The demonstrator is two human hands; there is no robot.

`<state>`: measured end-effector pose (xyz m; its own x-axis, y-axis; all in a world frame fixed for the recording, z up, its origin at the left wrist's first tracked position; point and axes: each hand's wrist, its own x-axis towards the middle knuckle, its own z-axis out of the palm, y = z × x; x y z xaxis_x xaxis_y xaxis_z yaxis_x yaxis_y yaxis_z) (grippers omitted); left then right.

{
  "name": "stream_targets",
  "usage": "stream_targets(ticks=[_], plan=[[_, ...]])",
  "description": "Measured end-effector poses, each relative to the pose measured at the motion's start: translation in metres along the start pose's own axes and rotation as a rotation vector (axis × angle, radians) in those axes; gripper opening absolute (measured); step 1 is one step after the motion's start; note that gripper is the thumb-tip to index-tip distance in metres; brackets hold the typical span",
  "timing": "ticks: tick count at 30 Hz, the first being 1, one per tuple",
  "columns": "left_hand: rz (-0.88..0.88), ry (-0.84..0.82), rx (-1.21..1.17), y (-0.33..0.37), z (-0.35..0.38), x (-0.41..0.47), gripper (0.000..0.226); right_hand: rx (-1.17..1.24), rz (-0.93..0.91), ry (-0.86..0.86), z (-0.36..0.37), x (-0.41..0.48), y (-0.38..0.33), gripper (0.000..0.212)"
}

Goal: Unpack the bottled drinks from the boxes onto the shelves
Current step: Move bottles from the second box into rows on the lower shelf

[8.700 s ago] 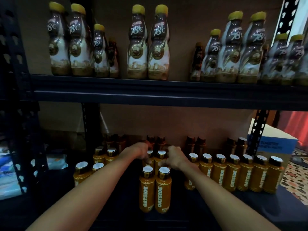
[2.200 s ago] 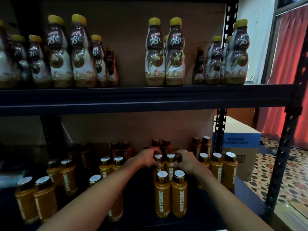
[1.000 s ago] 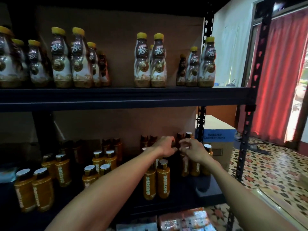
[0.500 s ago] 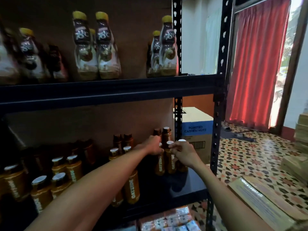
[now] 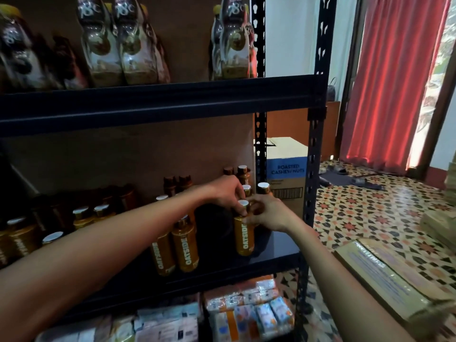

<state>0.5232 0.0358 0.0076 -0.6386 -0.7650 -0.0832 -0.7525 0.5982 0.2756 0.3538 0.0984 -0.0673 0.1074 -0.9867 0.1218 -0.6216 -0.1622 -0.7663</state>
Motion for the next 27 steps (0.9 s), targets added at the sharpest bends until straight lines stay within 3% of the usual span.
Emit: stream_targets(ticks=[3, 13, 18, 20, 23, 27], plan=[[-0.013, -0.018, -0.009, 0.01, 0.002, 0.002, 0.044, -0.017, 0.057, -0.068, -0.008, 0.0, 0.001, 0.065], [0.03, 0.003, -0.055, 0.019, 0.01, 0.01, 0.039, 0.003, 0.104, -0.042, -0.019, -0.011, 0.003, 0.055], [0.049, -0.049, -0.129, 0.016, -0.001, 0.007, 0.053, -0.037, 0.11, -0.112, -0.034, -0.009, -0.006, 0.061], [0.046, -0.014, -0.18, 0.013, -0.012, 0.009, 0.049, -0.063, 0.106, -0.056, -0.041, -0.002, -0.008, 0.058], [0.005, 0.094, -0.187, 0.006, -0.018, 0.018, 0.04, -0.087, 0.096, 0.163, -0.044, 0.014, -0.009, 0.054], [-0.062, 0.219, -0.097, 0.002, -0.001, 0.035, 0.053, -0.173, 0.127, 0.326, -0.039, 0.042, -0.009, 0.062]])
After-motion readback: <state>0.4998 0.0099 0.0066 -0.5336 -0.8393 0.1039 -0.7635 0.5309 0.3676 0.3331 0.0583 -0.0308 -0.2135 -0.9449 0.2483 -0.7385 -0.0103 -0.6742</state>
